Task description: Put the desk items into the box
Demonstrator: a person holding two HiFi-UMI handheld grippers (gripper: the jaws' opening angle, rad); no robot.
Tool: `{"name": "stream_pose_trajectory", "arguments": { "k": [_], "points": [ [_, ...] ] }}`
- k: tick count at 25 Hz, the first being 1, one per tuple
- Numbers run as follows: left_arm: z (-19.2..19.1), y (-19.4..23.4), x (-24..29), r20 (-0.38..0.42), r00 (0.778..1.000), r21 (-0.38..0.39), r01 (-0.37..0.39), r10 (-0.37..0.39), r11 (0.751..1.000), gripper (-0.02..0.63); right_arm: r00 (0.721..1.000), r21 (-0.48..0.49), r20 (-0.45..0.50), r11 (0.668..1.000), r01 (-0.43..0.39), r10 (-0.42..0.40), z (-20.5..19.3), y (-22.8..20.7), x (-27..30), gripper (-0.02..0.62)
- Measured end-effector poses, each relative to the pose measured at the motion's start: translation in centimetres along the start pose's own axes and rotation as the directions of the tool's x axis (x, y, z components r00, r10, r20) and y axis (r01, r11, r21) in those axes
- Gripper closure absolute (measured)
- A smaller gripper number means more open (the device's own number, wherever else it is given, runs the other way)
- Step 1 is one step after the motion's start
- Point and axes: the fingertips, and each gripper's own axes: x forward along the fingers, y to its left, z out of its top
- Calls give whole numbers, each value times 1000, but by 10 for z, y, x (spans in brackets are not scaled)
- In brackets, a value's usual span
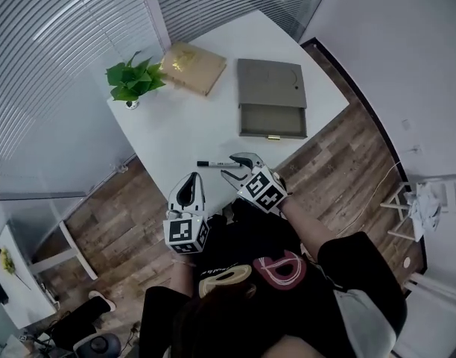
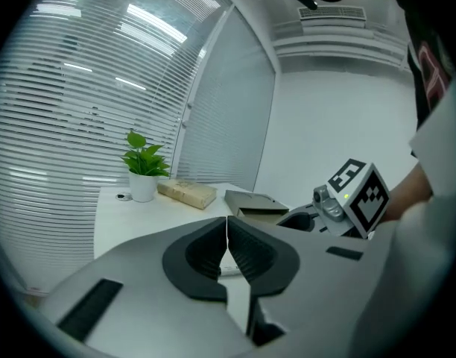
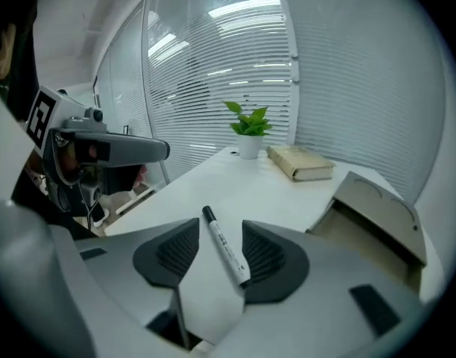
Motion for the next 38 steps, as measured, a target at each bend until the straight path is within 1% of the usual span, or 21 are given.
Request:
{"name": "stream_pose_trajectory", "arguments": {
  "k": [4, 8, 11, 15, 19, 21, 24, 27, 28, 32, 38],
  "points": [
    [1, 9, -2, 9, 999, -14, -49, 49, 999, 588, 996, -65, -76, 997, -52, 47, -2, 1, 18, 405],
    [1, 18, -8, 21, 994, -28, -103, 103, 994, 588, 990, -123, -121, 988, -94, 79, -4, 4, 30, 406],
    [0, 25, -12, 28, 990, -46, -137, 139, 989, 588, 980, -164, -170, 978, -129, 101, -8, 5, 38, 404],
    [-2, 33, -17, 12, 986, -39, -164, 164, 986, 588, 966, -192, -232, 968, -164, 118, -13, 8, 54, 399],
    [-2, 33, -19, 19, 983, -46, -180, 181, 983, 588, 947, -198, -291, 960, -199, 137, -20, 7, 61, 400],
    [-2, 35, -21, 22, 981, -51, -190, 191, 980, 588, 942, -200, -305, 958, -207, 140, -21, 6, 65, 402],
    [-3, 39, -24, 20, 978, -57, -204, 205, 977, 588, 937, -205, -319, 956, -211, 139, -22, 4, 68, 427],
    [-4, 45, -27, 21, 974, -62, -223, 225, 973, 588, 924, -191, -349, 954, -232, 155, -26, 5, 69, 457],
    [-4, 47, -28, 23, 972, -66, -230, 232, 971, 588, 921, -190, -356, 952, -239, 160, -27, 6, 69, 456],
    [-2, 51, -30, 26, 970, -66, -238, 241, 969, 588, 917, -200, -363, 948, -249, 164, -28, 7, 69, 462],
    [1, 53, -31, 36, 970, -73, -237, 240, 969, 588, 910, -200, -378, 944, -261, 172, -29, 9, 68, 488]
  ]
}}
